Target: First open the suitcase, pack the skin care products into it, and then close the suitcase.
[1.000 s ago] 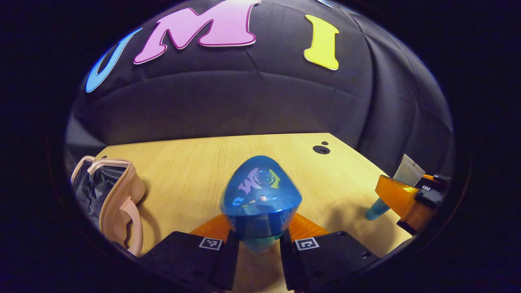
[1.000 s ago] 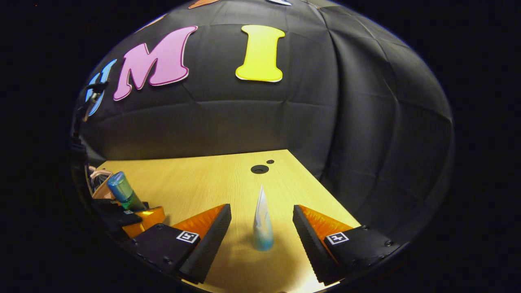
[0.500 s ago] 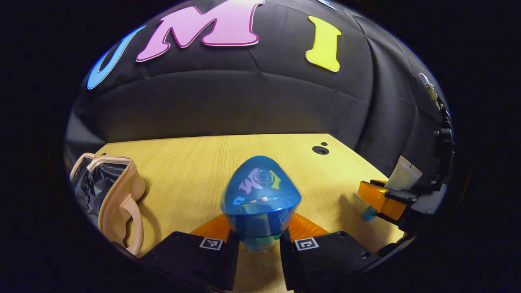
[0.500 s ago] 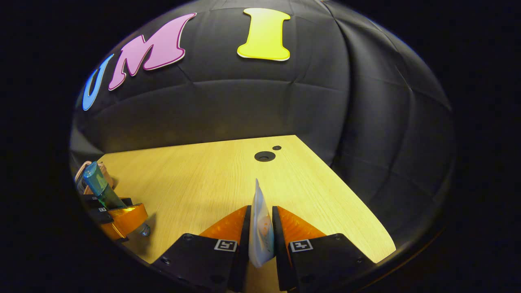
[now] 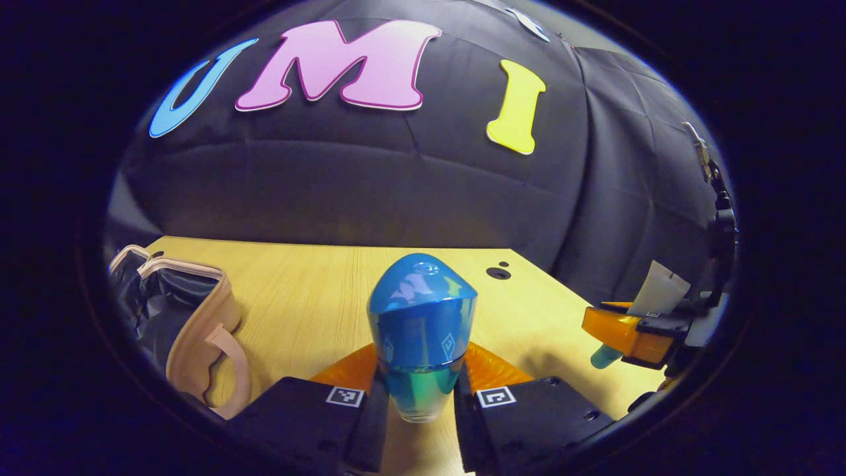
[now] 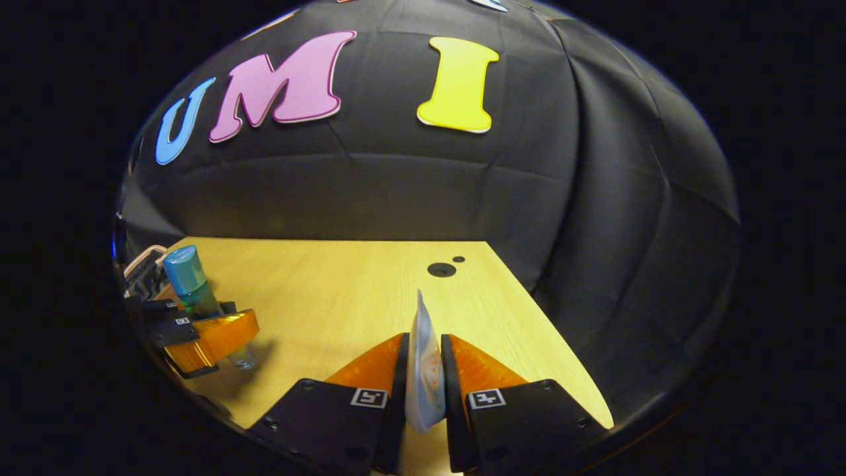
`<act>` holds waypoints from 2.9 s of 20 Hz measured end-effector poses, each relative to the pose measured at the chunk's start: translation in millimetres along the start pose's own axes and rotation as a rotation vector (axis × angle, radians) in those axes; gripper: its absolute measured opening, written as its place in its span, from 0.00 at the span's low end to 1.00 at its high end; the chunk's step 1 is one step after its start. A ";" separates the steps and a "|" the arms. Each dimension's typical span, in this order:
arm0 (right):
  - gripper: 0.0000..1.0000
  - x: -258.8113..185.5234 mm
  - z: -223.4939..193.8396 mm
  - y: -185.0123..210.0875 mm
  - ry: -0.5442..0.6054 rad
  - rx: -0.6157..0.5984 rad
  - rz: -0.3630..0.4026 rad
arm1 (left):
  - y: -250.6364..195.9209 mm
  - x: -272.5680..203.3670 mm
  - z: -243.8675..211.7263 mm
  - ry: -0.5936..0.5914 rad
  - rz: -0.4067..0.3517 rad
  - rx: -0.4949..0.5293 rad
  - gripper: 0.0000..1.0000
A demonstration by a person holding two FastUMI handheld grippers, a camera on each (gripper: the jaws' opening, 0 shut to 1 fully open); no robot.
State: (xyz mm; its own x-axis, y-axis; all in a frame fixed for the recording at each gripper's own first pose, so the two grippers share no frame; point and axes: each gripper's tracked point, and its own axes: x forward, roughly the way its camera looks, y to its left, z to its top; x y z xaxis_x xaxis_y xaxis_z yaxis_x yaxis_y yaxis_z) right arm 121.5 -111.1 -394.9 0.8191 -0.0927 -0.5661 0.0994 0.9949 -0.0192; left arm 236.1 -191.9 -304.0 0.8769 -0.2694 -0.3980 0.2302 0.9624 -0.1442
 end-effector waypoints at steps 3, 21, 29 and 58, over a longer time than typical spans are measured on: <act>0.29 -34.0 17.2 24.2 -0.007 -0.015 0.033 | 19.9 -36.2 21.5 -0.003 -0.004 0.006 0.47; 0.29 -143.0 84.7 353.7 -0.031 -0.043 0.449 | 321.7 -145.7 -61.8 0.605 0.151 -0.139 0.47; 0.29 -146.3 65.7 396.0 0.065 -0.049 0.487 | 323.6 -105.5 -85.1 0.833 0.134 -0.185 0.47; 0.86 -48.9 -45.7 464.6 0.587 -0.024 0.299 | 425.4 -339.1 9.6 0.266 0.476 -0.314 0.96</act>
State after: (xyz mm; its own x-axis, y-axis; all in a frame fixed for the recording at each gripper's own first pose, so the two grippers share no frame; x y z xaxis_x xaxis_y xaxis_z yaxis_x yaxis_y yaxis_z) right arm 101.8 357.5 -413.8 0.3644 0.2188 -0.9052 -0.1031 0.9755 0.1943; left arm 40.8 309.2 -221.6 0.7085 0.1474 -0.6901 -0.3298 0.9338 -0.1391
